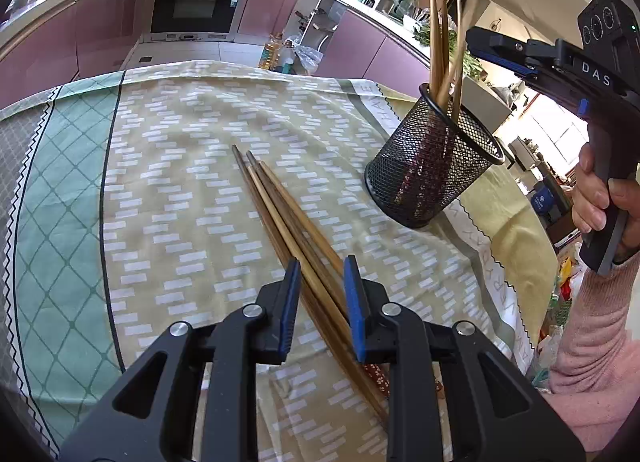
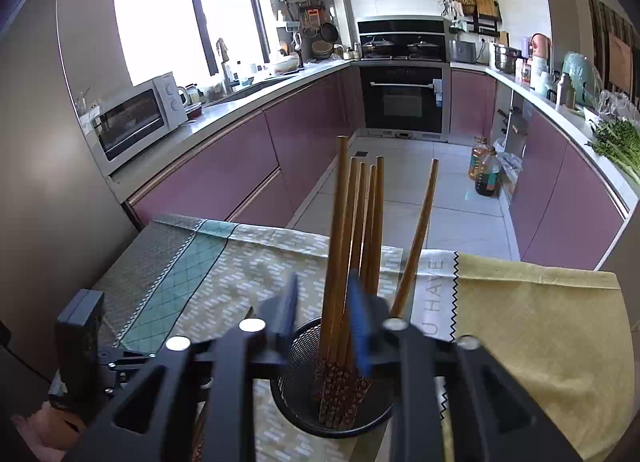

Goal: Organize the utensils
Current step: 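Grasp a chopstick from the pile with the left gripper while the right gripper grasps another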

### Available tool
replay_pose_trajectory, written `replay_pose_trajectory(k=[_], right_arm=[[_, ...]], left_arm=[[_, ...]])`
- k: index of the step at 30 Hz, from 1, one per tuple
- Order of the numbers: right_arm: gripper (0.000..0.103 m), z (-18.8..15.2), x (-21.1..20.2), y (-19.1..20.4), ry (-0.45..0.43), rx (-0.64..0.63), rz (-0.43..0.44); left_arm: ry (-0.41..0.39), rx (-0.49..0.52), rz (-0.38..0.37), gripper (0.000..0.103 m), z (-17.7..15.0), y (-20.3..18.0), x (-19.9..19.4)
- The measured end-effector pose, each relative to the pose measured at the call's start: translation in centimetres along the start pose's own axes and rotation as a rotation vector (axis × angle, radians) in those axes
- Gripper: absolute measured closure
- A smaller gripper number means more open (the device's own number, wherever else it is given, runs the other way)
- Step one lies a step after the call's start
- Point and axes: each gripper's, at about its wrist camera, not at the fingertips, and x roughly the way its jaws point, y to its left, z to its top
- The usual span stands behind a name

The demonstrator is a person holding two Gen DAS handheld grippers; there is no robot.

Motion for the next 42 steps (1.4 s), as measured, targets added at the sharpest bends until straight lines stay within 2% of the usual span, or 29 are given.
replay_pose_trajectory(k=[3, 8, 11, 13, 18, 22, 36, 42], right_arm=[[0.068, -0.4, -0.7, 0.4, -0.048, -0.011, -0.020], [0.068, -2.2, -3.3, 2.1, -0.124, -0.078, 0.029], [0.068, -4.0, -3.4, 4.2, -0.079, -0.139, 0.097], [0.068, -5.5, -2.3, 5.3, -0.012, -0.157, 0.141], [0.069, -8.6, 1.5, 6.3, 0.118, -0.134, 0.166], [0.070, -10.6, 3.6, 6.7, 0.177, -0.125, 0.161], [0.073, -12.8, 5.6, 7.3, 0.220, -0.104, 0.141], [0.078, -13.2, 5.7, 7.6, 0.219, -0.133, 0.105]], left_arm=[[0.000, 0.000, 0.011, 0.080, 0.0, 0.2, 0.0], [-0.007, 0.003, 0.031, 0.077, 0.1, 0.4, -0.3], [0.001, 0.012, 0.038, 0.077, 0.0, 0.4, -0.2], [0.007, 0.021, 0.048, 0.077, 0.0, 0.3, 0.0], [0.024, 0.045, 0.086, 0.077, -0.2, -0.1, 0.5], [0.043, 0.060, 0.109, 0.079, -0.6, -0.1, 0.7], [0.051, 0.125, 0.179, 0.078, -0.1, -0.9, 1.2], [0.053, 0.155, 0.187, 0.084, -0.1, -0.7, 0.9]])
